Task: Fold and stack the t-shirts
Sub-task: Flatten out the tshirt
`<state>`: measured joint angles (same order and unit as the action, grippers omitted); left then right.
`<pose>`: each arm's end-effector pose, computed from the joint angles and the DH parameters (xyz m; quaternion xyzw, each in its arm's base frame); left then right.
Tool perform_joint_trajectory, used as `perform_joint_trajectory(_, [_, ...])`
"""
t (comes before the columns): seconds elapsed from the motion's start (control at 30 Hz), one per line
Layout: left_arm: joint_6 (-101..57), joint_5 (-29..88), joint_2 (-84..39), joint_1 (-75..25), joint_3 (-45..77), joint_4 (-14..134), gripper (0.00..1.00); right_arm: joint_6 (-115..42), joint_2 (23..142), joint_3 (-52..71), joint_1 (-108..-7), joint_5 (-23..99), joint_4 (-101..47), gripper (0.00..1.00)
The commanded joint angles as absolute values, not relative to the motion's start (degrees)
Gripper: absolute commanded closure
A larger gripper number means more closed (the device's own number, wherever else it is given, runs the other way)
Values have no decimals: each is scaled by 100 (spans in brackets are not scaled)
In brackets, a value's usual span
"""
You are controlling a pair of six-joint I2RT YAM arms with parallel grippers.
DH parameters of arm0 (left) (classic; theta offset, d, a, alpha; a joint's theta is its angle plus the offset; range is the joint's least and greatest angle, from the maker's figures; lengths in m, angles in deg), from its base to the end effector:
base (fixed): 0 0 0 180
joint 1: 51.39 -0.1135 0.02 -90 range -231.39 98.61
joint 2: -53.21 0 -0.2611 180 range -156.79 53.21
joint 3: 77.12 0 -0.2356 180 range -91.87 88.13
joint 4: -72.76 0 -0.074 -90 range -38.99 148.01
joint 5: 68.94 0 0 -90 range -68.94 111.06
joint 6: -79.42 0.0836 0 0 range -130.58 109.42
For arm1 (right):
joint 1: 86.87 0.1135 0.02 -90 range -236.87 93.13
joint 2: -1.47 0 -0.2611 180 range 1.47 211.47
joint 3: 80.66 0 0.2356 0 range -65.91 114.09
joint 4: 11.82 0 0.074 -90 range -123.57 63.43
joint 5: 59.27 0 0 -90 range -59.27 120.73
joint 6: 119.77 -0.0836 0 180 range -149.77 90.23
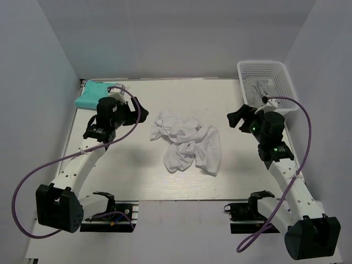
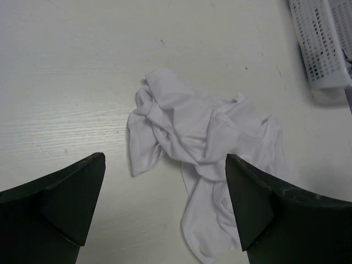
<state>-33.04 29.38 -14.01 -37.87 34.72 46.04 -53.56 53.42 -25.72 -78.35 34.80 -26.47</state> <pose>0.2846 -0.0809 0.2899 -0.0274 0.8452 -0.2222 0.4852 0.2449 0.0427 0.2996 0.0807 0.7709 0.2021 0.5986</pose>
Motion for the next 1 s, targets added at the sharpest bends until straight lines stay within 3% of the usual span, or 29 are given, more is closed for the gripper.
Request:
perform_joint_trajectory(0.0, [-3255, 3301, -1105, -3794, 3626, 4666, 0, -5306, 5183, -2574, -7825, 3714, -2868, 10])
perform_joint_trajectory(0.13, [-3316, 3617, -1164, -3794, 4303, 5036, 0, -5350, 5498, -2574, -7834, 3110, -3386, 10])
perform_joint_trajectory(0.27, [-3317, 3688, -1883, -3794, 4243, 4844, 0, -5289, 5920, -2417, -7825, 2748, -3913, 10])
perform_joint_trajectory(0.97, [-3238, 3565, -4241, -3179, 3689, 4843, 0, -4955, 8629, -1730, -7632, 3723, -3088, 10])
